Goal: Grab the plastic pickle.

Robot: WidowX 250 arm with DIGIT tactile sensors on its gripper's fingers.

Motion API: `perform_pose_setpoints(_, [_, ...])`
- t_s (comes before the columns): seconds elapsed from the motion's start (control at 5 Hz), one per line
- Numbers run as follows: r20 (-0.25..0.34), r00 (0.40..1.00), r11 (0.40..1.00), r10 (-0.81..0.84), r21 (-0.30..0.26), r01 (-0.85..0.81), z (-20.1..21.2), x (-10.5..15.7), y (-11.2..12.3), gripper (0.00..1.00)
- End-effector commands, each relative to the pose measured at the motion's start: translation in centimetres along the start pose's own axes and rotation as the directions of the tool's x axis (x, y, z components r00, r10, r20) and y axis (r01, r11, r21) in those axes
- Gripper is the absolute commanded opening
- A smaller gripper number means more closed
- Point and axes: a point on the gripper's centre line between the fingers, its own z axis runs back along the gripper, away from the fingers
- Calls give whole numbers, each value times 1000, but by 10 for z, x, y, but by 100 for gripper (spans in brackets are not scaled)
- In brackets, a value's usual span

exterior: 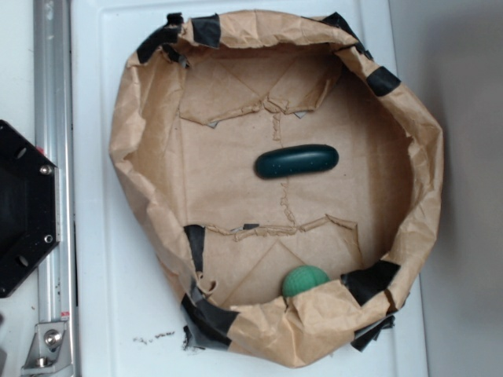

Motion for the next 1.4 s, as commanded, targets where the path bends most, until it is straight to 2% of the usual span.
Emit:
perform_pose_setpoints(0.0, [0,1000,1000,0,0,0,0,0,0,100])
perform_pose_setpoints(0.2, [51,987,988,-150,-38,152,-18,49,4,100])
perform_pose_setpoints(0.4, [70,981,983,-181,-24,183,-46,97,13,100])
perform_pose_setpoints(0.6, [63,966,967,-249,-29,251,-98,142,27,100])
perform_pose_setpoints(0.8, [19,946,946,-323,-14,323,-130,152,35,100])
perform_pose_setpoints(1.0, [-91,917,919,-389,40,393,-173,157,59,100])
perform_pose_setpoints(1.2, [-168,927,927,-335,117,357,-186,158,74,100])
